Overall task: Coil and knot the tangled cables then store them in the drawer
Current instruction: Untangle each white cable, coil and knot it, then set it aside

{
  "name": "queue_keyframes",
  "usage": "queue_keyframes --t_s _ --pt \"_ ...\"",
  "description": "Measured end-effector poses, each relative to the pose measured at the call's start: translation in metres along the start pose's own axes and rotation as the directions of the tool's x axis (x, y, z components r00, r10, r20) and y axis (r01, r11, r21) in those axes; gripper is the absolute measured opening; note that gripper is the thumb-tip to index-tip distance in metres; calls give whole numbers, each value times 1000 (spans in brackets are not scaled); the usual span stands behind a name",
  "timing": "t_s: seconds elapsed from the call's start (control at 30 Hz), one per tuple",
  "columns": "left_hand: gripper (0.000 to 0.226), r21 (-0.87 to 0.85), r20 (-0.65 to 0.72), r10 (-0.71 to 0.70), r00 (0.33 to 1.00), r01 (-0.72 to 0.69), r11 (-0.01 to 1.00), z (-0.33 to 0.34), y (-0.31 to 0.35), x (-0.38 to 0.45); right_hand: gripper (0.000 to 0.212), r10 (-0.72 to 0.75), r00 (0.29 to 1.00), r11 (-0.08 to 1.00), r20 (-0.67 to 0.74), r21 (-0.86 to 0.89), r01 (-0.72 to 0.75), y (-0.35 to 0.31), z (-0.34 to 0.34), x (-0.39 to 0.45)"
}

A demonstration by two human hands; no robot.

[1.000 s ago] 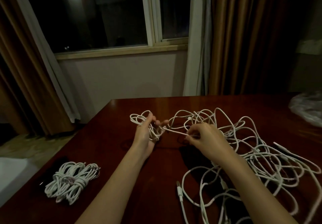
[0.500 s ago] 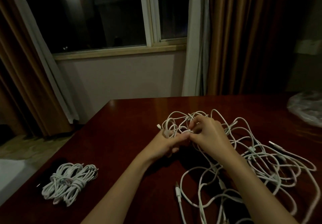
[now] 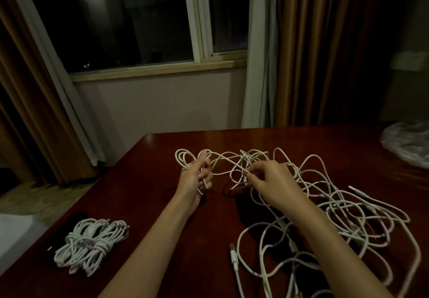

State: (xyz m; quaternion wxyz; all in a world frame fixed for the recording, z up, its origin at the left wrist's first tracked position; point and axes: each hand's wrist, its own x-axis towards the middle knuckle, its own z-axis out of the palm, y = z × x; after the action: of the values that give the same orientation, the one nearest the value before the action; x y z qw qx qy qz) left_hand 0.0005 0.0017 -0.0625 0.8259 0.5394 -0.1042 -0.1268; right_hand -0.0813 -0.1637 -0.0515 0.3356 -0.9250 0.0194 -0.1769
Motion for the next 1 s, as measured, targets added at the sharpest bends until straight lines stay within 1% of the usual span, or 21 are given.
queue_keyframes --t_s 0.1,0.17,0.23,0.27,0.3,0.33,0.4,0.47,0.53,0.6,0.7,0.8,0.87,0.93,0.97,1.0 --pt "32 3 -2 11 1000 -11 1000 4 -3 -2 20 -8 999 999 -49 -36 7 -1 0 0" --pt "30 116 44 47 998 -52 992 9 -8 -5 20 -41 996 998 -76 -48 38 -4 0 -1" --pt "23 240 122 63 991 -91 966 18 -14 -11 19 -80 996 996 -47 -38 78 -8 1 -4" --pt "18 272 158 59 986 -101 957 22 -18 -13 20 -95 995 995 -26 -40 94 -10 1 -5" --pt "15 269 176 48 983 -95 958 27 -20 -16 20 -105 994 993 -16 -51 104 -12 2 -6" --pt "17 243 163 39 986 -78 967 29 -22 -17 20 -121 992 991 -23 -57 120 -14 3 -7" --pt "19 209 96 35 995 -54 976 30 -19 -17 21 -147 987 988 -58 -47 145 -16 5 -7" --pt "23 186 18 37 999 -39 982 26 -14 -14 19 -124 989 992 -78 -31 122 -15 6 -6" --pt "32 109 -67 12 998 -5 994 20 -7 -12 14 -83 994 996 -72 -39 81 -11 6 -4" --pt "39 -6 -95 -22 995 21 1000 17 -2 -11 14 -76 995 995 -59 -61 72 -8 5 -4" --pt "36 -252 -120 -54 991 22 968 15 5 -8 15 -65 997 994 -43 -95 60 -7 3 -4" --pt "37 -369 -172 -54 984 -13 929 6 9 -1 16 -68 998 989 -10 -130 67 -8 0 -5" --pt "39 -365 -167 -61 984 -5 931 1 10 2 16 -81 996 981 24 -177 84 -9 -1 -6" --pt "39 -307 -135 -49 990 5 952 1 10 2 17 -93 995 976 36 -194 99 -10 -2 -6" --pt "38 -229 -115 -27 993 0 974 1 8 2 17 -95 995 978 33 -185 99 -10 -3 -6" --pt "36 -101 -82 4 997 -12 995 2 7 1 16 -97 995 982 19 -161 99 -10 -4 -5"
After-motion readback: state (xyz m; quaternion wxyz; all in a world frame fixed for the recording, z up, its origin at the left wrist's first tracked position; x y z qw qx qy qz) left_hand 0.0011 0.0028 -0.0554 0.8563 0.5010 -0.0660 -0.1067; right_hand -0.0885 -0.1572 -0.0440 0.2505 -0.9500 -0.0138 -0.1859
